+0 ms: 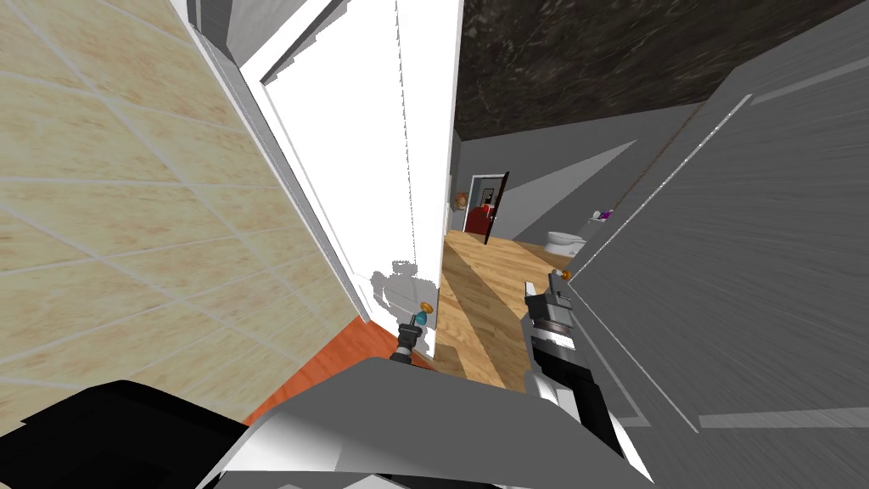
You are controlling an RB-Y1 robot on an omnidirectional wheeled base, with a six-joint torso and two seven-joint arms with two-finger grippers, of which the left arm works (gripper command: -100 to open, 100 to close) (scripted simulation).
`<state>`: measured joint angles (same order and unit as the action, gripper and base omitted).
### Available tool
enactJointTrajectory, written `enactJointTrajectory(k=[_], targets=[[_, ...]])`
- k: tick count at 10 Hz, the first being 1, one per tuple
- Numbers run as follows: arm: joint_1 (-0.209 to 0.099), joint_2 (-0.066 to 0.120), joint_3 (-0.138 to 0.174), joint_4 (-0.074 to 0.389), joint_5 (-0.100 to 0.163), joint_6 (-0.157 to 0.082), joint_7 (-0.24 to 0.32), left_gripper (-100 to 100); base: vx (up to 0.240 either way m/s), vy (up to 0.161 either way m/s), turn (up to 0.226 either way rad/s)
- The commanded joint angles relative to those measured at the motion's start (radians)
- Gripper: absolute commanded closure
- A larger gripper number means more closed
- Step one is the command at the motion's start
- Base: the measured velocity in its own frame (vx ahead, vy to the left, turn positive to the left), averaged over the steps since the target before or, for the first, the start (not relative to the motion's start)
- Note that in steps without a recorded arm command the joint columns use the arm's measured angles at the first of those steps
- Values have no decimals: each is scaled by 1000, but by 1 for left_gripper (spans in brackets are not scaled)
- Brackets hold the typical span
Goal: Push the door open
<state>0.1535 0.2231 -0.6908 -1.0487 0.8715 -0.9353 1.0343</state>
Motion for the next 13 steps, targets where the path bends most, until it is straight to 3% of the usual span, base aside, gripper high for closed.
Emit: enactJointTrajectory(k=[1, 7, 8, 13], targets=[[7, -16, -30, -22, -12, 15, -5, -100, -1, 7, 0], [7, -16, -30, -21, -12, 15, -5, -100, 0, 0, -2], [-13, 5, -23, 18, -9, -5, 20, -100, -87, 97, -45], [-11, 26, -72, -14, -25, 13, 34, -100, -139, 100, -60]])
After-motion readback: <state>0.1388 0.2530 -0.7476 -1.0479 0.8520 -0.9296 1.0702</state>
